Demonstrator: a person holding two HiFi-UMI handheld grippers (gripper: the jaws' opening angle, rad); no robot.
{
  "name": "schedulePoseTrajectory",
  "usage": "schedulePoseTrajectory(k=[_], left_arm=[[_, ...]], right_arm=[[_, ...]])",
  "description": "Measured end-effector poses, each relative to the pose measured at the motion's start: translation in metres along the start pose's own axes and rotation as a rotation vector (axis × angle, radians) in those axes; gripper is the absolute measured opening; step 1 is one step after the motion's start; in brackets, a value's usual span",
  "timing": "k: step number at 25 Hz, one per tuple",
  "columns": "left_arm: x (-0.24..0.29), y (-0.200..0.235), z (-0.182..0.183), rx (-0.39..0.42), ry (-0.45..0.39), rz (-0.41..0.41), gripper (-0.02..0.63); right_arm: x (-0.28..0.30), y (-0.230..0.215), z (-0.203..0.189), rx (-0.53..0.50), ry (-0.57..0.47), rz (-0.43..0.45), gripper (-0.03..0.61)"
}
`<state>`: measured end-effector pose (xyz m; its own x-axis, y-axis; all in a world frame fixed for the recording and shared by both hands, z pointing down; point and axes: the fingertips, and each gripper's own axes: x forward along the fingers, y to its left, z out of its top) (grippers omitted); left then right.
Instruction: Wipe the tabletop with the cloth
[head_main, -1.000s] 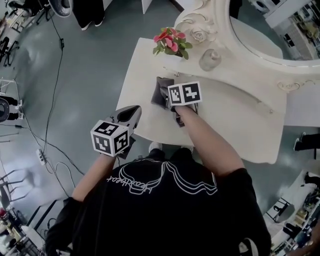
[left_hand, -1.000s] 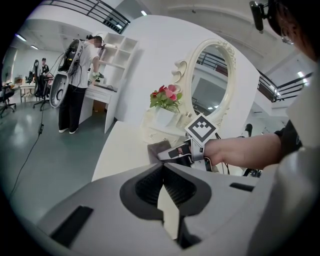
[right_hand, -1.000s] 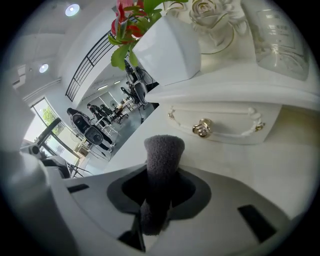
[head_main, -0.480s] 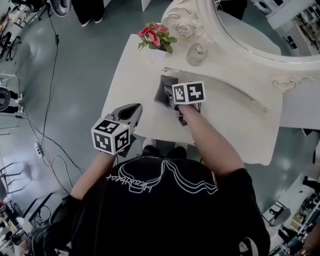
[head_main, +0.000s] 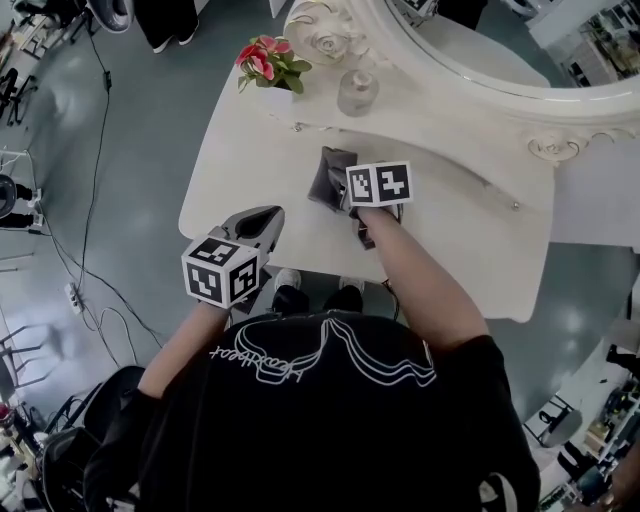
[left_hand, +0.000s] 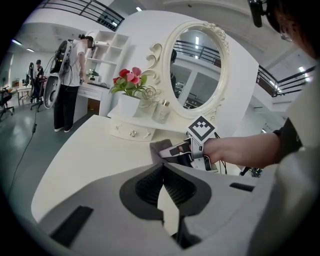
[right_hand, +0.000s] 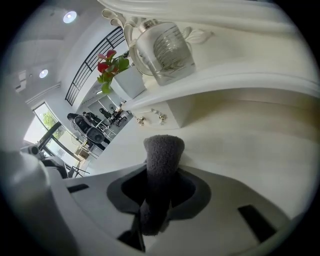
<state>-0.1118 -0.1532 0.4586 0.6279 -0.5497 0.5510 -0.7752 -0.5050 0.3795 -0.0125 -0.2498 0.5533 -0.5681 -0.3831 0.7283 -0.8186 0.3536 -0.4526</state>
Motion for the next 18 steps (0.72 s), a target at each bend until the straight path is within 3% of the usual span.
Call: schedulePoseTrajectory(k=[18], left_arm=[[0.042, -0.069, -0.002, 0.053, 0.047, -0.046, 0.003]], right_arm=[[-0.069, -0.086, -0.024, 0.022, -0.043, -0.035, 0.092]])
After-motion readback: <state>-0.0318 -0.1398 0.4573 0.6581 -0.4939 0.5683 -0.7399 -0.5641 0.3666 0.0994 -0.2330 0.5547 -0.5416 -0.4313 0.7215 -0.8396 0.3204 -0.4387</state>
